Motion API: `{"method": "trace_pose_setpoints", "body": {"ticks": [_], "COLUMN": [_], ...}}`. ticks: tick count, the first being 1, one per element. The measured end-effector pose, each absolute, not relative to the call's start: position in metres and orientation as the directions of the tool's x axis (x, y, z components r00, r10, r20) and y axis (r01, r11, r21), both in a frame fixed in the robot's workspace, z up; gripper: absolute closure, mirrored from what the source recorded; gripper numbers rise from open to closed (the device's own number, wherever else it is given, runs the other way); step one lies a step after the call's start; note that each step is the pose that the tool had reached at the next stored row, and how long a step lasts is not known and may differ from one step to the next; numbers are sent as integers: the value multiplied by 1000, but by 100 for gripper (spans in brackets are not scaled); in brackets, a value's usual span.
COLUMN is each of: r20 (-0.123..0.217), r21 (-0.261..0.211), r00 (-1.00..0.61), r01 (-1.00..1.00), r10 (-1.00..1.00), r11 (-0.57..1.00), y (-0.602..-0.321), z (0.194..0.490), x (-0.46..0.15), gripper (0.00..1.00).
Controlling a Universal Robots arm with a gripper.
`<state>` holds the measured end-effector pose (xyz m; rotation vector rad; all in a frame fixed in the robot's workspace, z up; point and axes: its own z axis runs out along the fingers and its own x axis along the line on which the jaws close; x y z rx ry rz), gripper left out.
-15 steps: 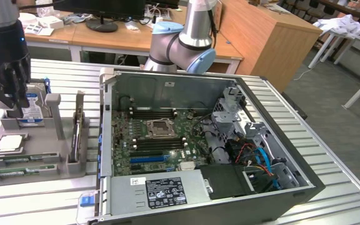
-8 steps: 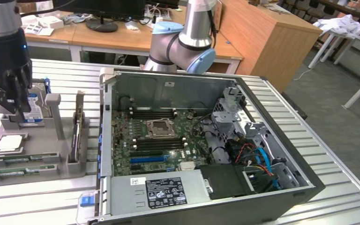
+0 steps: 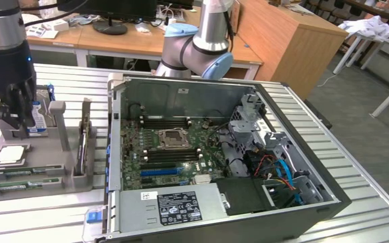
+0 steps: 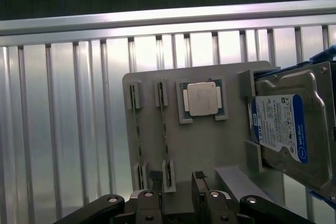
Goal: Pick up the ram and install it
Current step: 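Pick up the ram and move it above insertion slot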
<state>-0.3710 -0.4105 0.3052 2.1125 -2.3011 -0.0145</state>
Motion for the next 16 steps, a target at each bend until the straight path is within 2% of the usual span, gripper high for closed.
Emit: {"method": "trace_pose_setpoints", "body": {"ticks": [16], "r20": [7], "r21": [19], "r00": [-80], "r01": [-997], "r10": [-997], "r11": [80], "y": [-411], "z": [276], "x": [-371], "gripper": [64]}}
